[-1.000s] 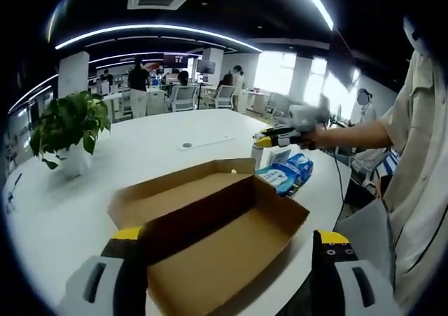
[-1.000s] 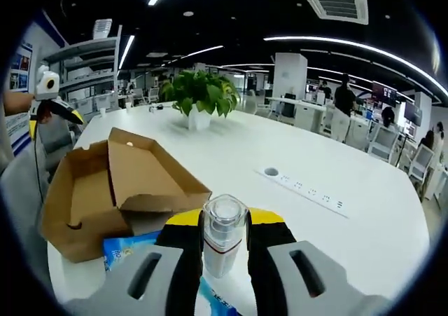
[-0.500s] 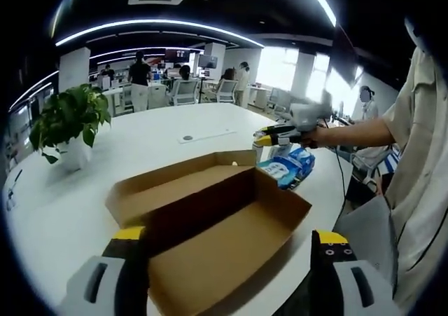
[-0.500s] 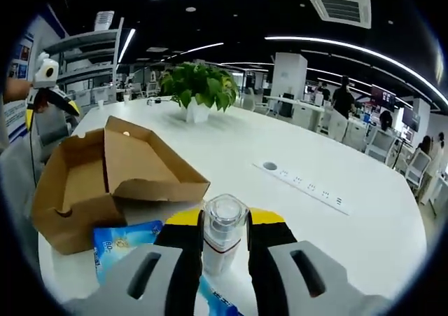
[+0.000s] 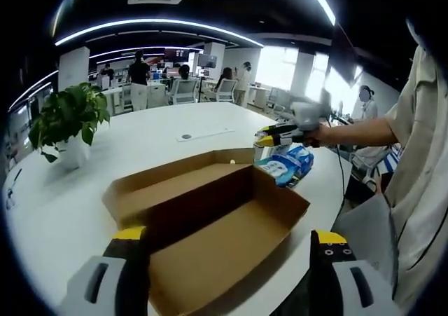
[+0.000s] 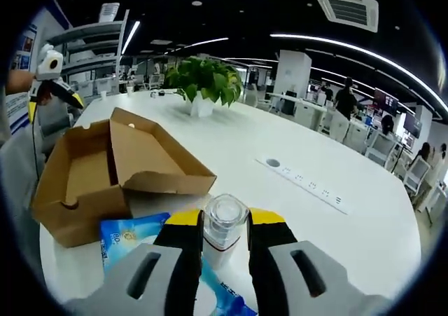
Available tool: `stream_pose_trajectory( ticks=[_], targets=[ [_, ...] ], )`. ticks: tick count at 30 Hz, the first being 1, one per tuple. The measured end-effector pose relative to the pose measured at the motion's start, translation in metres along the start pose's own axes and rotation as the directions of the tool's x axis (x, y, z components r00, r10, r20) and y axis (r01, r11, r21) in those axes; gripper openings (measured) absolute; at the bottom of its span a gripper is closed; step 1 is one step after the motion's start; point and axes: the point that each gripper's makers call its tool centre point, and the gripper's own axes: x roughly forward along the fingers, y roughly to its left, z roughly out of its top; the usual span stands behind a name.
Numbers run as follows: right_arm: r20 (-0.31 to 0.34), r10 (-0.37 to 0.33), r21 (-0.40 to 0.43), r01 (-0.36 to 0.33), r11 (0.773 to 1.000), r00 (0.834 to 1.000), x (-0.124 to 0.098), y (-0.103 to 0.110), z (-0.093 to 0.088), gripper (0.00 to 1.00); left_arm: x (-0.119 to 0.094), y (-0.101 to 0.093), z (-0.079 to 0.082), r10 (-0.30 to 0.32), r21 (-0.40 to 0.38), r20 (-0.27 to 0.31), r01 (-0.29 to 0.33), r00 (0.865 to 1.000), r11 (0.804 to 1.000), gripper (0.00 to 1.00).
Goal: Operate the shoe box by opening the lid, removing the specified soft item, and placing it in the target area until the item is outside and the box remains undamaged.
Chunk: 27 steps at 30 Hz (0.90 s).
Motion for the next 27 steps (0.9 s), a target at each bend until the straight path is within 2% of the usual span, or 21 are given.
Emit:
stream_pose_trajectory(
  ticks=[15, 27],
  targets=[
    [-0.025, -0.004, -0.019, 0.003, 1.000, 1.000, -0.0024, -0.0005, -0.0023, 0.22, -0.0007, -0.0002, -0.0037, 0.018, -0.006, -0.012, -0.018, 1.000, 1.000, 0.95],
    [-0.039, -0.005, -0.016, 0.004, 1.000, 0.999, -0.0038, -0.0011, -0.0004, 0.26, -0.0035, 0.0090, -0.0083, 0.053, -0.007, -0.027, -0.054, 0.998, 0.999, 0.94]
  ],
)
